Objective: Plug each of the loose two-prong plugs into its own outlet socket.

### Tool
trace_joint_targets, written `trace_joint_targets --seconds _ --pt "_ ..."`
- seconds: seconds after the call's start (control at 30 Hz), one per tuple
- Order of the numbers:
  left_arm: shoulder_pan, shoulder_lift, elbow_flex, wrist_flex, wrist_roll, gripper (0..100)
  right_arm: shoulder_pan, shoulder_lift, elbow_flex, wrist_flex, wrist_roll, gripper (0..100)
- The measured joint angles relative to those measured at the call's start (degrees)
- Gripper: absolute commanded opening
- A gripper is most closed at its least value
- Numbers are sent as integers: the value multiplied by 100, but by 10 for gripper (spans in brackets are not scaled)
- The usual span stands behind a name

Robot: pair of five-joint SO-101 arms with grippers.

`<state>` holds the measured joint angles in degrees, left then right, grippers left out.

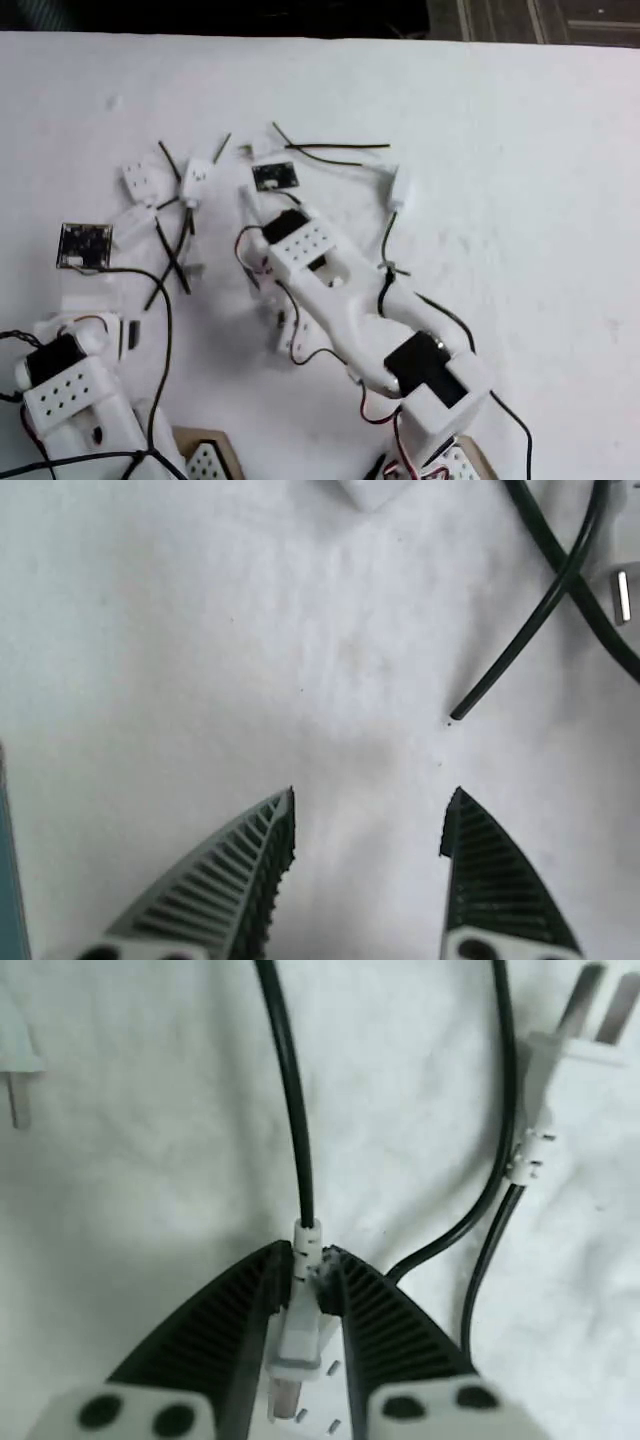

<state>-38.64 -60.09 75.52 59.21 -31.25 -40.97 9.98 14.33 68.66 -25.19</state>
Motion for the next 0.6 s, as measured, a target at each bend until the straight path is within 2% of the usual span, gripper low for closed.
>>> trace_joint_targets --seconds 0.1,0.33,0.6 --pt "0 0 0 0 0 245 0 -9 -281 369 44 16" --pt "0 0 0 0 0 245 0 -1011 -176 826 756 16" --pt "79 0 0 0 0 245 352 -2673 1503 105 1415 16"
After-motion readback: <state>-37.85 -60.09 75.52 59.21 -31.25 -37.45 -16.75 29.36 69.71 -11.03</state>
